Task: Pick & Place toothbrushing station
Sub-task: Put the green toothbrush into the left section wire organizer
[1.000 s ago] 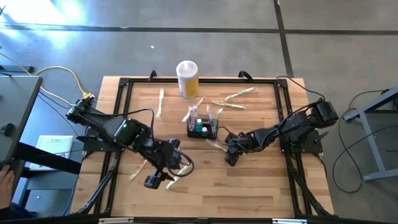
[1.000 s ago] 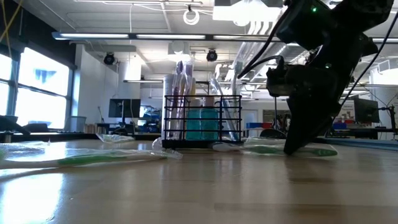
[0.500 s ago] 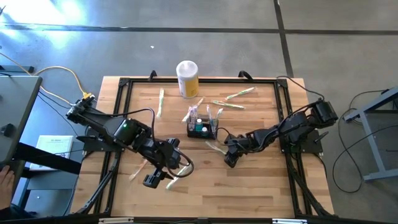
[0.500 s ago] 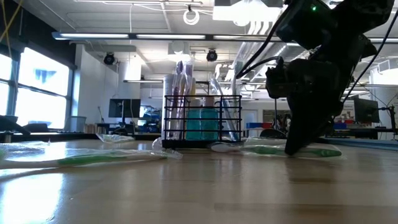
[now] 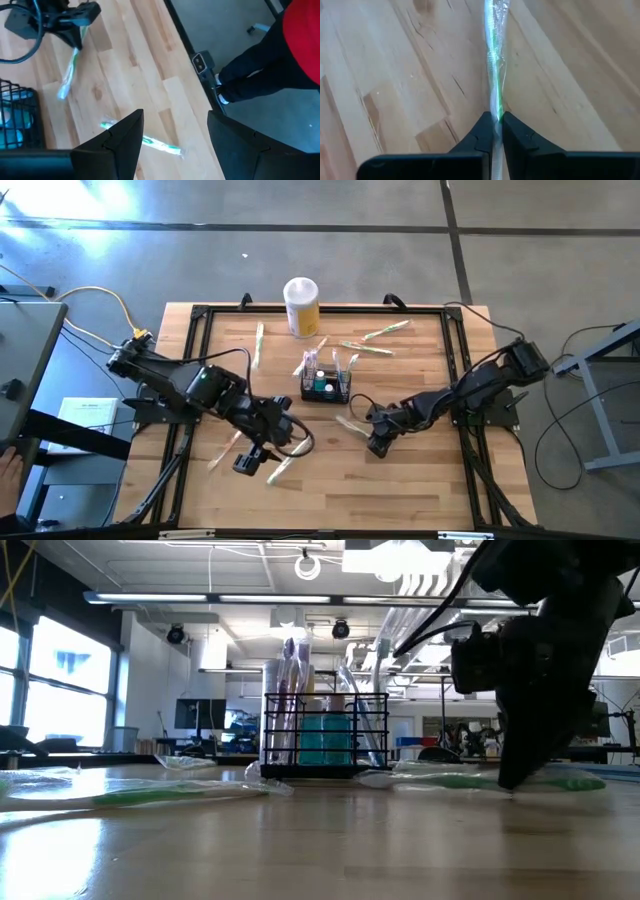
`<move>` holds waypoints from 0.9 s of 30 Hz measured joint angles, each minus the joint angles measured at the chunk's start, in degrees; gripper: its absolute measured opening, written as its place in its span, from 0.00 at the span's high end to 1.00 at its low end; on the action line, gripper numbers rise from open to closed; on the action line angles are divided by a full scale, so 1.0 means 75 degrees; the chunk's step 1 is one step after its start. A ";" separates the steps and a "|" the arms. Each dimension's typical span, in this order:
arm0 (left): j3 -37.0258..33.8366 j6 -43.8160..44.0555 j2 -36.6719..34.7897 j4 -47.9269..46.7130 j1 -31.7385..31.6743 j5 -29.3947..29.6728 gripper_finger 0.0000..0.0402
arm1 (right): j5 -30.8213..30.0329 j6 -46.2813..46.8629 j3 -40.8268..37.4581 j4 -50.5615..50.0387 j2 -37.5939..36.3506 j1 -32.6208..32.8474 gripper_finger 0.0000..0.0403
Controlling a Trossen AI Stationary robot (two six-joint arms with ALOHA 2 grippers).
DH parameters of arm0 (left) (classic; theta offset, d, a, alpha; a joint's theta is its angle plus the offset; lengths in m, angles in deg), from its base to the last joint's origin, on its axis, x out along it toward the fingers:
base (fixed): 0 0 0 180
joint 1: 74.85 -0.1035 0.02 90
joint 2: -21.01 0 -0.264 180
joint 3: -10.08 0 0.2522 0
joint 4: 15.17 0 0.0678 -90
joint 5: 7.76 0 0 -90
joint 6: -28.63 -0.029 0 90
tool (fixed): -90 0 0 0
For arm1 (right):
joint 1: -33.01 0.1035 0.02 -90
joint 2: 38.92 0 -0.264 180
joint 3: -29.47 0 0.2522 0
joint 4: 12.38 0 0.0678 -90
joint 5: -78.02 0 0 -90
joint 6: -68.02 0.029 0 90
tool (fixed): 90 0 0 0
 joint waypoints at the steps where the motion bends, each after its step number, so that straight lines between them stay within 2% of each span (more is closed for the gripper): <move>1: 0.0000 0.0000 -0.0004 0.0009 0.0010 -0.0003 0.46 | -0.0044 0.0007 0.0000 -0.0097 -0.0079 0.0010 0.97; 16: 0.0000 0.0003 -0.0009 0.0095 -0.0137 0.0013 0.46 | -0.0635 0.0319 0.0029 -0.0442 -0.0368 0.0464 0.97; 27: 0.0000 0.0003 -0.0009 0.0188 -0.0134 0.0040 0.46 | -0.0691 0.0347 0.0044 -0.0418 -0.0377 0.0567 0.97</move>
